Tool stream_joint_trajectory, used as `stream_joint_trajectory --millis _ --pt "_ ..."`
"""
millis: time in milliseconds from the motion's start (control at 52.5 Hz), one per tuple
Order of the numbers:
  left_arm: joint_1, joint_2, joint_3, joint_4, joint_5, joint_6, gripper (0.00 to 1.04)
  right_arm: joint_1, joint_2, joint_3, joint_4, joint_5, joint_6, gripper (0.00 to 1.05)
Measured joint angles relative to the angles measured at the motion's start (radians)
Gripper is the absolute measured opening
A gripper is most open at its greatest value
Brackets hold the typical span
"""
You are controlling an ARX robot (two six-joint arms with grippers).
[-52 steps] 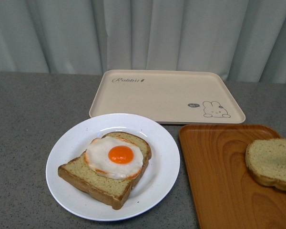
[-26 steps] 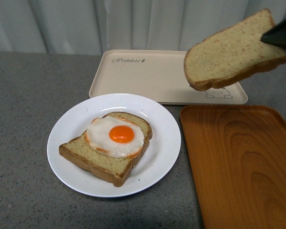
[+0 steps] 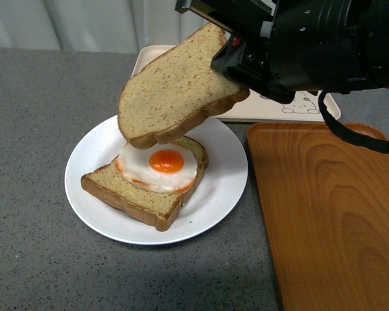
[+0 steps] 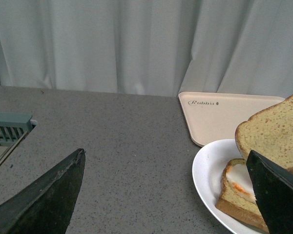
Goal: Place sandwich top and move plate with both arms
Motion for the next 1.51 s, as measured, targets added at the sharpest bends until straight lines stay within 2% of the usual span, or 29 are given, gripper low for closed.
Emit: stream_joint_trajectory --millis 229,744,1106,1220,1335,1506 --pt "0.0 0.0 0.0 0.0 0.0 0.0 0.98 0.051 0.005 -0.002 0.005 0.011 -0.015 0.03" --pt "0.0 0.0 0.0 0.0 0.0 0.0 0.98 0.048 0.062 -0.027 -0.034 0.058 -0.037 0.03" --pt "0.0 0.0 0.0 0.0 0.0 0.0 0.98 0.088 0.084 -0.027 -0.072 0.069 -0.101 0.03" --pt "0.0 0.0 0.0 0.0 0.0 0.0 0.98 0.092 0.089 -0.026 -0.078 0.068 -0.124 0.28" --pt "0.0 0.0 0.0 0.0 0.0 0.0 0.98 0.09 0.092 -0.026 -0.078 0.067 -0.134 0.46" --pt "0.0 0.0 0.0 0.0 0.0 0.0 0.98 0.088 0.096 -0.026 -0.072 0.069 -0.147 0.83"
